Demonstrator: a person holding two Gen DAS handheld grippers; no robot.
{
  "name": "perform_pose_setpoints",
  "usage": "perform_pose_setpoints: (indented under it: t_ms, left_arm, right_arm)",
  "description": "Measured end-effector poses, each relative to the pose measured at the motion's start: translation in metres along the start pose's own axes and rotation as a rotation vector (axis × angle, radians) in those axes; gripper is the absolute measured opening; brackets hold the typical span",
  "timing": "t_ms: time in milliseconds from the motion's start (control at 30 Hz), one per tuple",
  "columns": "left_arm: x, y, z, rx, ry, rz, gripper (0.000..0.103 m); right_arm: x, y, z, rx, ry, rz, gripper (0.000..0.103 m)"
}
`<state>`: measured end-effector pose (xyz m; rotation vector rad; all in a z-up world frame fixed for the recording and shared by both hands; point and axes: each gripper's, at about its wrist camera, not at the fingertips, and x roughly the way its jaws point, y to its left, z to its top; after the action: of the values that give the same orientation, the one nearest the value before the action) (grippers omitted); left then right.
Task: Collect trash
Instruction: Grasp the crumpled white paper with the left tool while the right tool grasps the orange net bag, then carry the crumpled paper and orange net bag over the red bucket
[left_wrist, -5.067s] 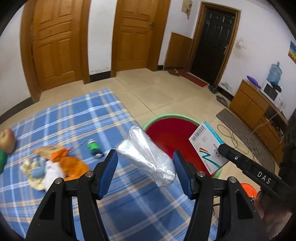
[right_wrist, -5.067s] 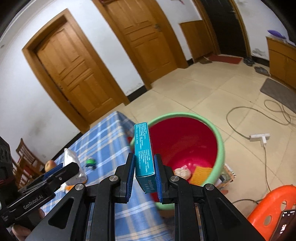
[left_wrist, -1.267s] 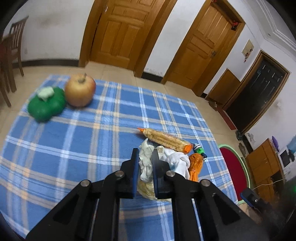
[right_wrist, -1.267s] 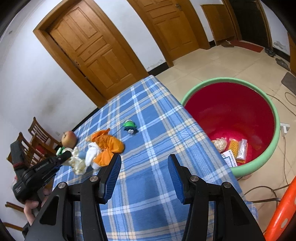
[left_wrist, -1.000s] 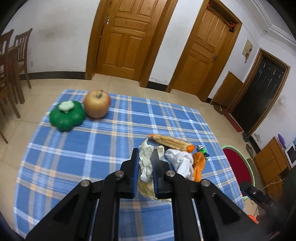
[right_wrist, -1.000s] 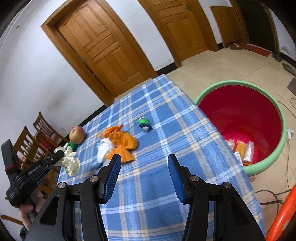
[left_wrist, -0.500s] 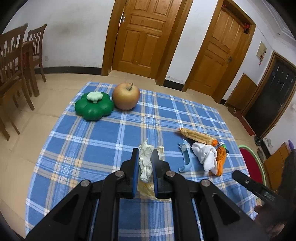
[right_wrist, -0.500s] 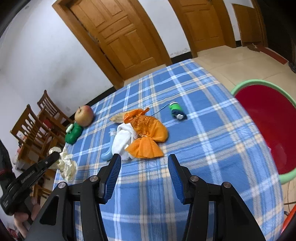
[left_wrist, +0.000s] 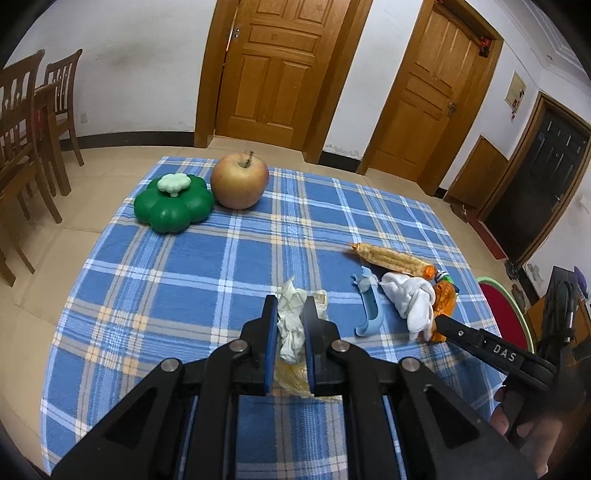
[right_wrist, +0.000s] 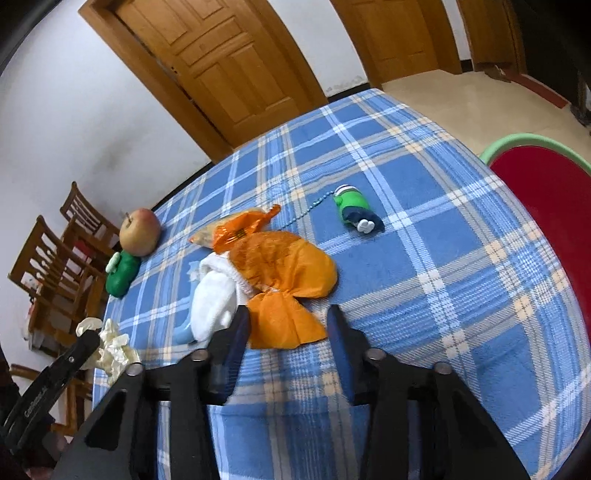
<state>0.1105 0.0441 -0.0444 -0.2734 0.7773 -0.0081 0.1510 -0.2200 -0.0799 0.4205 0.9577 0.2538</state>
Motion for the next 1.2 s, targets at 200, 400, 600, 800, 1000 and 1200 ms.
perform_pose_setpoints:
  t_ms: [200,400,600,800,1000,1200]
  left_arm:
    - [0.001,-0.002,-0.002,0.002,0.007,-0.003,0.012]
    - [-0.007,-0.011,-0.004,0.022,-0.003,-0.018,0.012]
    - [-0.017,-0.027,-0.008,0.044,-0.01,-0.05,0.012]
    - [-0.03,-0.05,-0.012,0.082,-0.02,-0.091,0.012]
    - [-0.042,-0.079,-0.016,0.138,-0.033,-0.138,0.012]
    - [-0.044,-0.113,-0.016,0.185,-0.028,-0.191,0.012]
  right_arm:
    - [0.001,-0.009,-0.001,0.015,-0.014,-0.001,0.011]
    - [-0.017,-0.013,-0.007,0.028,-0.051,0.02,0.008]
    - [-0.044,-0.018,-0.014,0.038,-0.093,0.039,0.008]
    - [-0.075,-0.025,-0.026,0.054,-0.135,0.049,0.008]
    - [-0.113,-0.035,-0.036,0.066,-0.213,0.042,0.008]
    - [-0.147,-0.046,-0.039,0.069,-0.296,0.016,0.008]
